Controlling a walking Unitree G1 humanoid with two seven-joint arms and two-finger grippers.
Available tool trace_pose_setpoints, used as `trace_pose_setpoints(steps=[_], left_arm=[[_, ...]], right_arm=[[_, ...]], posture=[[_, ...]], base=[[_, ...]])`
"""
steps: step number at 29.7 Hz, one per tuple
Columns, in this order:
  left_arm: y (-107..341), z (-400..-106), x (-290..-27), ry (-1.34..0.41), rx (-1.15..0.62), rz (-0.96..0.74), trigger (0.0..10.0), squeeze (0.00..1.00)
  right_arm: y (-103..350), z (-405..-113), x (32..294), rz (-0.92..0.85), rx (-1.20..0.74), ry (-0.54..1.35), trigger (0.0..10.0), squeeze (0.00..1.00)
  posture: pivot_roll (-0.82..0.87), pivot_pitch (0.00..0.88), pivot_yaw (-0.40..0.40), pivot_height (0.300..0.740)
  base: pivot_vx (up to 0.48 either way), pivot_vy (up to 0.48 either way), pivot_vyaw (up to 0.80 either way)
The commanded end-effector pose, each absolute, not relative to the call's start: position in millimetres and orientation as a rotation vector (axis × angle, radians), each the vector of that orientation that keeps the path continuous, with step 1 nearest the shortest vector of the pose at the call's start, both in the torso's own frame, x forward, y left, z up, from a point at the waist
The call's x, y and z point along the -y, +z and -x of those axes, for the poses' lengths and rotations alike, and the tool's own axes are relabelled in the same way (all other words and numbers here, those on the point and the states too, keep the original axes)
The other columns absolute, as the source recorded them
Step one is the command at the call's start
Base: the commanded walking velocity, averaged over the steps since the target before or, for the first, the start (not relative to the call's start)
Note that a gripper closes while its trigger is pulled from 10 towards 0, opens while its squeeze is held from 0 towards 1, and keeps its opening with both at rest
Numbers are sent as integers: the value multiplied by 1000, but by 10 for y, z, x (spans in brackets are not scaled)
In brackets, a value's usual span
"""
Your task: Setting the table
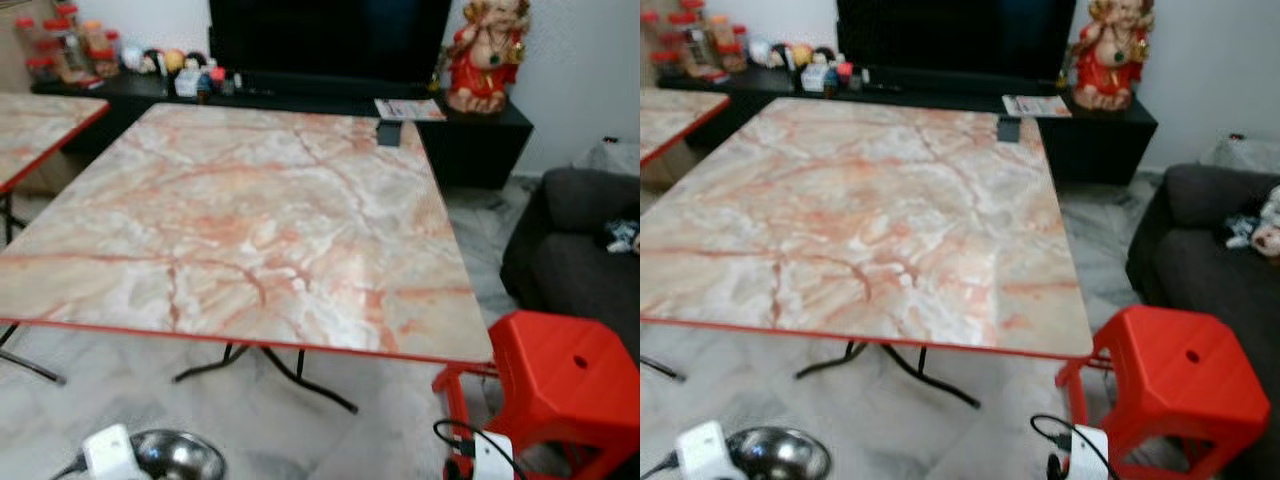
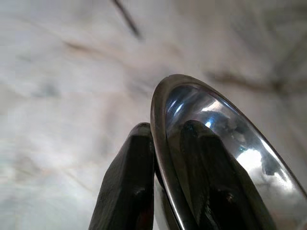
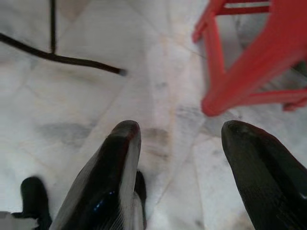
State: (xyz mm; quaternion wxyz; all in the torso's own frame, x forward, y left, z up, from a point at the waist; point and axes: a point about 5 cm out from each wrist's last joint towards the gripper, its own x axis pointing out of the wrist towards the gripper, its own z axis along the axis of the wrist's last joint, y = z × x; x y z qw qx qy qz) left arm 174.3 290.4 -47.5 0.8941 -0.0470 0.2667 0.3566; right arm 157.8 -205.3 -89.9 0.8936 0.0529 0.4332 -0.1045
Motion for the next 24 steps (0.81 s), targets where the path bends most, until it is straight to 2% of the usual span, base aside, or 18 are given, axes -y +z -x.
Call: trace_pose_setpoints(steps=[1,3,4,7,13,14,16,17,18,21,24], left_arm=[[-391,-1791,-2964,787,-486,88,10000,0],[-184,-1809,-3204,911,-355,42,10000,0],[-184,-1809,-3204,911,-355,42,10000,0],[151,-1910,-3430,991,-167,-38,10000,0],[743,-2044,-3686,1145,87,-184,10000,0],[743,-2044,-3686,1145,87,-184,10000,0],[1124,-2123,-3756,1188,235,-270,10000,0],[1124,-2123,-3756,1188,235,-270,10000,0],[1349,-2167,-3778,1205,313,-325,10000,0],[1588,-2214,-3780,1211,407,-353,10000,0],[2019,-2424,-3639,1106,568,-338,10000,0]], right_arm=[[-880,-1624,2062,-103,-892,-209,10000,0],[-866,-1660,2058,-96,-888,-197,10000,0],[-866,-1660,2058,-96,-888,-197,10000,0],[-852,-1699,2050,-91,-884,-186,10000,0],[-845,-1731,2019,-89,-883,-172,10000,0],[-845,-1731,2019,-89,-883,-172,10000,0],[-841,-1743,2007,-92,-880,-169,10000,0],[-841,-1743,2007,-92,-880,-169,10000,0],[-840,-1746,2007,-93,-879,-171,10000,0],[-839,-1746,2009,-95,-879,-173,10000,0],[-843,-1736,2015,-94,-881,-175,10000,0]], posture=[[34,0,-84,740],[47,0,-92,740],[47,0,-92,740],[61,0,-101,740],[75,0,-103,740],[75,0,-103,740],[71,0,-101,740],[71,0,-101,740],[68,0,-99,740],[65,0,-98,740],[68,0,-101,740]], base=[[0,0,0],[0,0,0],[0,0,0],[0,0,0],[0,0,0],[0,0,0],[0,0,0],[0,0,0],[0,0,0],[0,0,0],[0,0,0]])
